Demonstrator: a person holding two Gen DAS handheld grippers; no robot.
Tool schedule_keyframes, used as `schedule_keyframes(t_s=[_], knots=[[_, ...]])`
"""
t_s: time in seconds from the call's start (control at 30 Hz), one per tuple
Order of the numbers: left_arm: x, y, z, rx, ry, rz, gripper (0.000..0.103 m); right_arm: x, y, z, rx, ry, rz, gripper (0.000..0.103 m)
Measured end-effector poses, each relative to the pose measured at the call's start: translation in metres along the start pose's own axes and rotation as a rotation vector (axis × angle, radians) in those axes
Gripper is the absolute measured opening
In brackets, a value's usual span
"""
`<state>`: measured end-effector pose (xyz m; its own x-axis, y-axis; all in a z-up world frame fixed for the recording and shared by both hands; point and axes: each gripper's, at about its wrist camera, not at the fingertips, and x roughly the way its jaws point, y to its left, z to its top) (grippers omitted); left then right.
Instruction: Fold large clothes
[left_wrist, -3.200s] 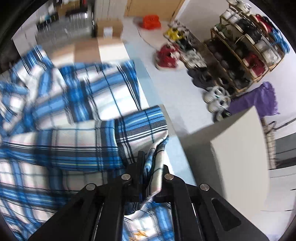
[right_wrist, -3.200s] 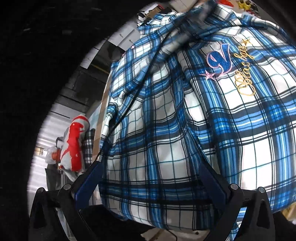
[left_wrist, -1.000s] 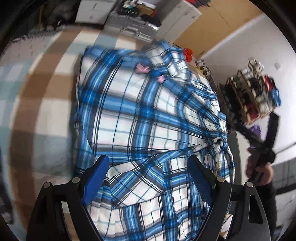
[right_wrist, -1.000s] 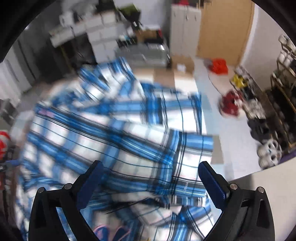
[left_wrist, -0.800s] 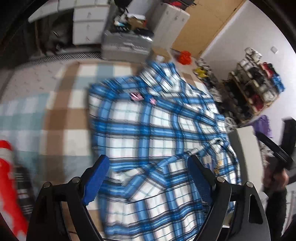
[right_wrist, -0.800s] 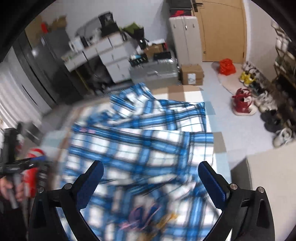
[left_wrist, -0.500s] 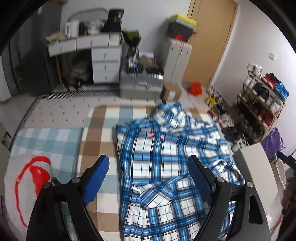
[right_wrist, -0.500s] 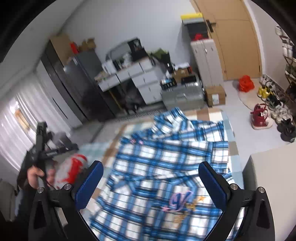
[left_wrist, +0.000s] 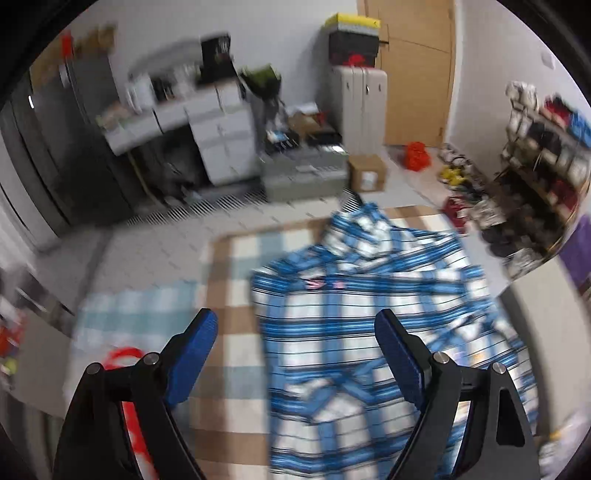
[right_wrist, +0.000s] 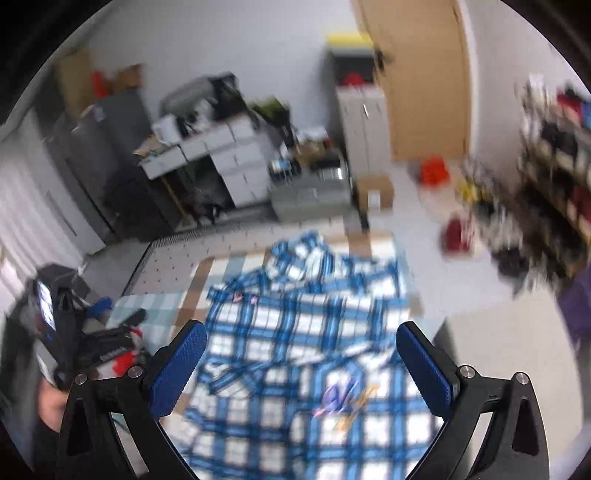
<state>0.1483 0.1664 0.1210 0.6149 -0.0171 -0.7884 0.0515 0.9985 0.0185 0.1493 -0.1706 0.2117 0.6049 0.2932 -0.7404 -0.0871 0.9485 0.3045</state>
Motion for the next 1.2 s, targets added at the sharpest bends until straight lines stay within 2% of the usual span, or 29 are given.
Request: schedule_keyframes(t_s=[0.13, 0.2, 0.33, 0.4, 0.53, 0.63, 0.67, 0.73, 0.77, 0.83, 0.9, 0.97, 1.0, 1.03, 1.07, 1.1, 1.13, 1.2], knots=[[0.049, -0.002, 0.03, -0.078, 0.11, -0.083, 0.084, 0.028, 0.0, 0.039, 0.017, 0.038, -0.037, 0.103], [0.076, -0.007, 0.043, -0.084, 0.138, -0.086, 0.084, 0.059, -0.003, 0.06, 0.016, 0.064, -0.075, 0.103], [0.143, -0.028, 0.065, -0.056, 0.198, 0.004, 0.084, 0.13, -0.014, 0.085, -0.003, 0.123, -0.168, 0.103], [0.175, -0.035, 0.074, -0.04, 0.226, 0.04, 0.084, 0.184, -0.024, 0.097, -0.012, 0.168, -0.197, 0.103], [0.243, -0.045, 0.096, -0.044, 0.256, -0.017, 0.084, 0.258, -0.043, 0.104, -0.008, 0.211, -0.187, 0.103], [0.278, -0.044, 0.111, -0.053, 0.263, -0.004, 0.084, 0.316, -0.06, 0.108, -0.032, 0.216, -0.185, 0.103], [0.288, -0.042, 0.114, -0.059, 0.275, 0.005, 0.084, 0.328, -0.062, 0.108, -0.042, 0.212, -0.191, 0.103], [0.314, -0.034, 0.115, -0.098, 0.305, -0.046, 0.084, 0.354, -0.072, 0.108, -0.062, 0.191, -0.205, 0.103], [0.324, -0.03, 0.115, -0.11, 0.317, -0.041, 0.084, 0.362, -0.076, 0.109, -0.068, 0.186, -0.203, 0.103], [0.336, -0.025, 0.115, -0.131, 0.309, -0.035, 0.084, 0.377, -0.083, 0.111, -0.073, 0.187, -0.209, 0.103], [0.341, -0.025, 0.116, -0.141, 0.299, -0.062, 0.082, 0.388, -0.091, 0.111, -0.069, 0.176, -0.185, 0.103], [0.339, -0.032, 0.118, -0.118, 0.295, -0.065, 0.055, 0.395, -0.096, 0.11, -0.069, 0.172, -0.182, 0.103], [0.34, -0.035, 0.118, -0.114, 0.302, -0.098, 0.03, 0.396, -0.097, 0.11, -0.07, 0.171, -0.184, 0.103], [0.342, -0.037, 0.116, -0.126, 0.329, -0.147, 0.026, 0.397, -0.097, 0.11, -0.071, 0.165, -0.183, 0.103], [0.344, -0.04, 0.115, -0.126, 0.353, -0.173, 0.026, 0.397, -0.097, 0.11, -0.073, 0.158, -0.179, 0.103], [0.347, -0.041, 0.114, -0.114, 0.36, -0.166, 0.021, 0.399, -0.097, 0.11, -0.075, 0.155, -0.178, 0.103], [0.348, -0.042, 0.114, -0.103, 0.363, -0.143, 0.013, 0.398, -0.096, 0.11, -0.075, 0.152, -0.18, 0.103], [0.349, -0.038, 0.111, -0.121, 0.36, -0.164, 0.004, 0.397, -0.095, 0.109, -0.062, 0.152, -0.169, 0.103]])
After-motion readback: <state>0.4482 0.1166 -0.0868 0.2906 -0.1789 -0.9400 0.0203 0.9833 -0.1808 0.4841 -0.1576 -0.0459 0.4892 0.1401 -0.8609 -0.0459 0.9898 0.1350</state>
